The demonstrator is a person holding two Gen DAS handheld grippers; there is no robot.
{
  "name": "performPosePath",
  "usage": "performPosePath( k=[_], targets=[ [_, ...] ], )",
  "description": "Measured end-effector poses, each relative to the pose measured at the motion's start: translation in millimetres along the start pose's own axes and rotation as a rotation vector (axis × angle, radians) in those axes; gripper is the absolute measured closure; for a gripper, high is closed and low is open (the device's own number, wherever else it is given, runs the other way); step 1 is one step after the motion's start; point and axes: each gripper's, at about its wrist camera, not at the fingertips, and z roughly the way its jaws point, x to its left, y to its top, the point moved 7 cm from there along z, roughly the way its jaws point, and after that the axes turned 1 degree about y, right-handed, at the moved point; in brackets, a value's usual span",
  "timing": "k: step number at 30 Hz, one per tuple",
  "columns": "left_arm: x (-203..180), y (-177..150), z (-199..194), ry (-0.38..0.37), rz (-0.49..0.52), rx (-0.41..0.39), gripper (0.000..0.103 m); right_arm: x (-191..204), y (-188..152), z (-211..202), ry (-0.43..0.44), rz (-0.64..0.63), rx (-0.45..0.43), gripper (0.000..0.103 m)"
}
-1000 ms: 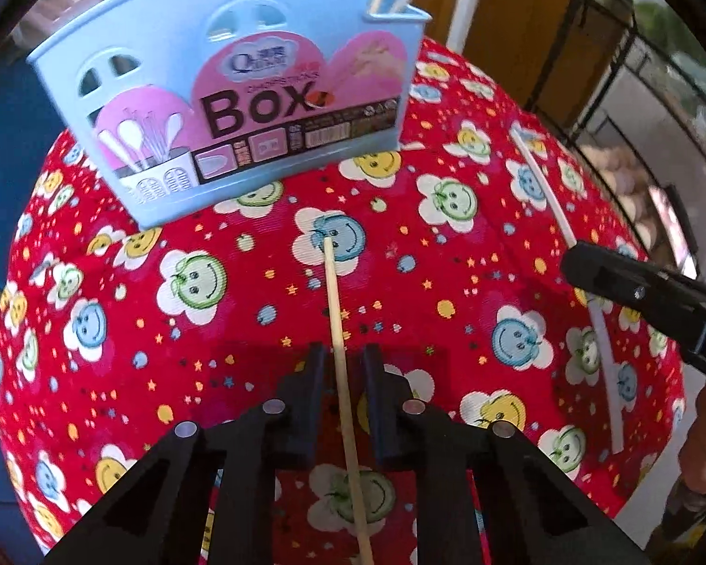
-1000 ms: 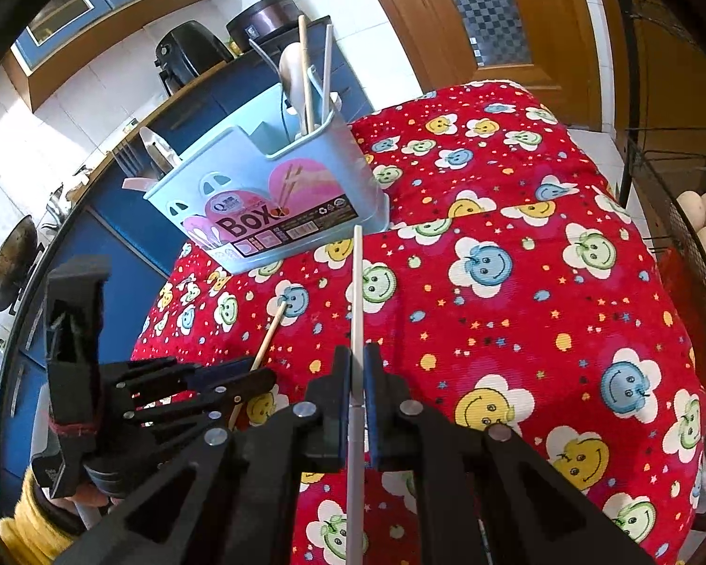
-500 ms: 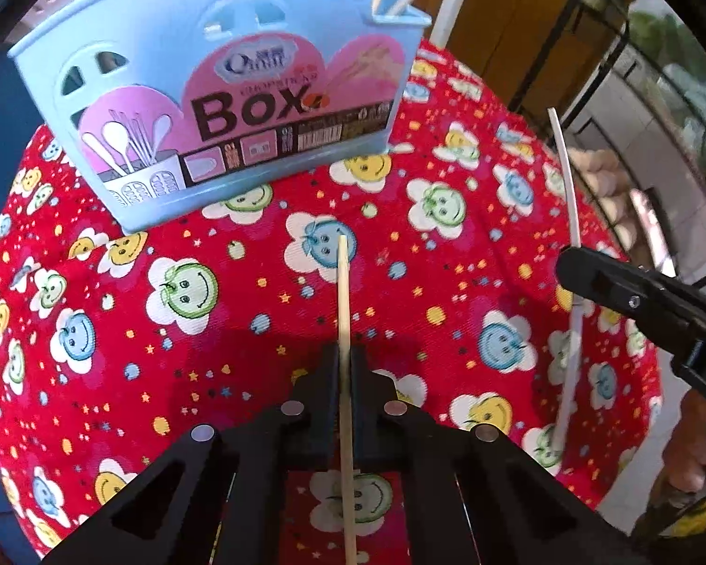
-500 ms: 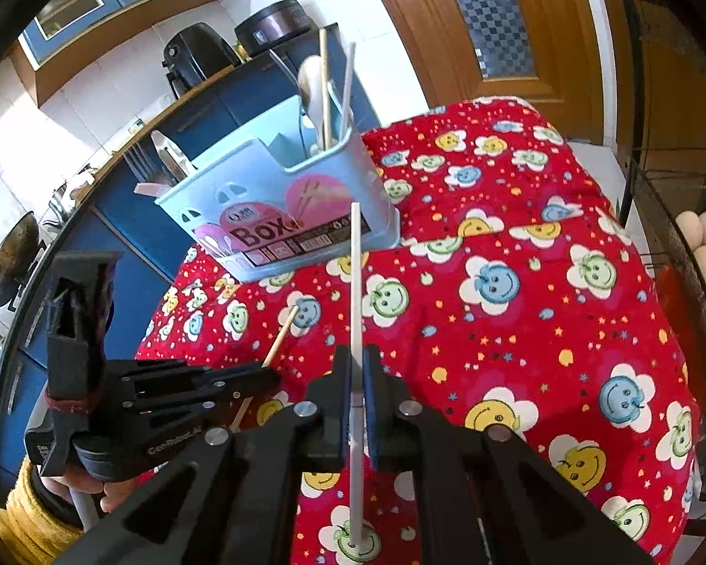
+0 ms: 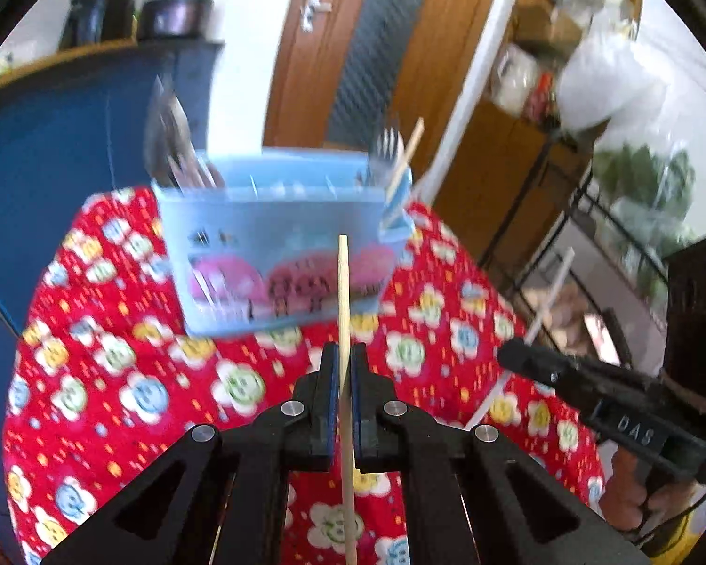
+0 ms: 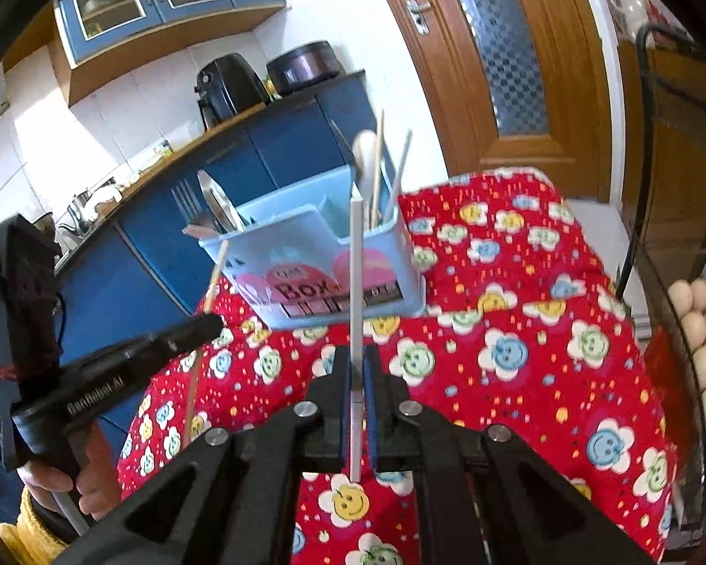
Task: Organize utensils
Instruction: 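Lift both chopsticks and lower them into the blue box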
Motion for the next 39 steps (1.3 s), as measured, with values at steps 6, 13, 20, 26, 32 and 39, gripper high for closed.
performPosePath(
  k=[6, 13, 20, 26, 32, 39],
  targets=[
    [0.9, 44.0, -16.2, 0.017, -0.033, -0.124, 0.099, 9.4, 23.2, -6.8, -0.015, -0.042, -0.055, 0.096],
    [6.7, 95.1, -34.1, 0.050, -0.033, -0.275, 0.099, 13.1, 52.4, -9.4, -0.048, -0.082, -0.112, 0.096],
    [7.8, 142.5, -42.3, 0.067, -0.037, -0.408, 0.099, 17.3, 81.1, -4.8, -0.068, -0.116, -0.152, 0.096],
    [10.0, 168.2, -37.3, 0.116, -0.028, -0.504, 0.099, 19.5, 100.3, 2.8, -0.083, -0.140, -0.179, 0.096],
    [22.3, 173.4, -29.2, 0.159, -0.046, -0.589, 0.099, 19.1, 115.7, 12.7, -0.109, -0.159, -0.207, 0.096],
    [34.1, 176.9, -21.2, 0.227, -0.052, -0.654, 0.099, 16.2, 129.2, 30.7, -0.140, -0.163, -0.228, 0.096]
  ],
)
